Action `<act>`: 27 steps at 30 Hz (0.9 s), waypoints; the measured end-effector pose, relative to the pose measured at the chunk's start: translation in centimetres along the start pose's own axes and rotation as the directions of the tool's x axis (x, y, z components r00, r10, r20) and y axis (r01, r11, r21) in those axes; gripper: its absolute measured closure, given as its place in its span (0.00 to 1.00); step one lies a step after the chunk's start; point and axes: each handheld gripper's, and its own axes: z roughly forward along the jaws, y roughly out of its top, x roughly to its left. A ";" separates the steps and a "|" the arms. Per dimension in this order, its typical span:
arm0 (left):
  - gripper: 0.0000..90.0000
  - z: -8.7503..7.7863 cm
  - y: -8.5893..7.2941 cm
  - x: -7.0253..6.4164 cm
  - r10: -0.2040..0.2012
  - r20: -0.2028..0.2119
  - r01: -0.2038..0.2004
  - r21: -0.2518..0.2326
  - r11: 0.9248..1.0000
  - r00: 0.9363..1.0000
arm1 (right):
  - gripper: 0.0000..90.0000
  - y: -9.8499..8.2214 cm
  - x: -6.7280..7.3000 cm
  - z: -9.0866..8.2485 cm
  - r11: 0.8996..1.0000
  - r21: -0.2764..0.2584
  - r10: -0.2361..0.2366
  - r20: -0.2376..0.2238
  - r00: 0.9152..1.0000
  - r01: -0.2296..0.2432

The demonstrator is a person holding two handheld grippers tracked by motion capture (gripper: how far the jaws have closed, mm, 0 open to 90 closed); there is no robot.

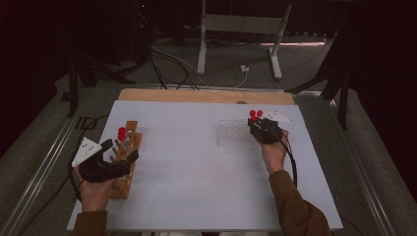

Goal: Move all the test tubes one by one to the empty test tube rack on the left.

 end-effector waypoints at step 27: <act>0.01 0.0 0.0 0.0 -0.004 0.005 0.004 0.000 1.000 1.000 | 0.83 2.2 0.4 -1.7 0.998 -0.041 -0.039 0.005 0.999 0.039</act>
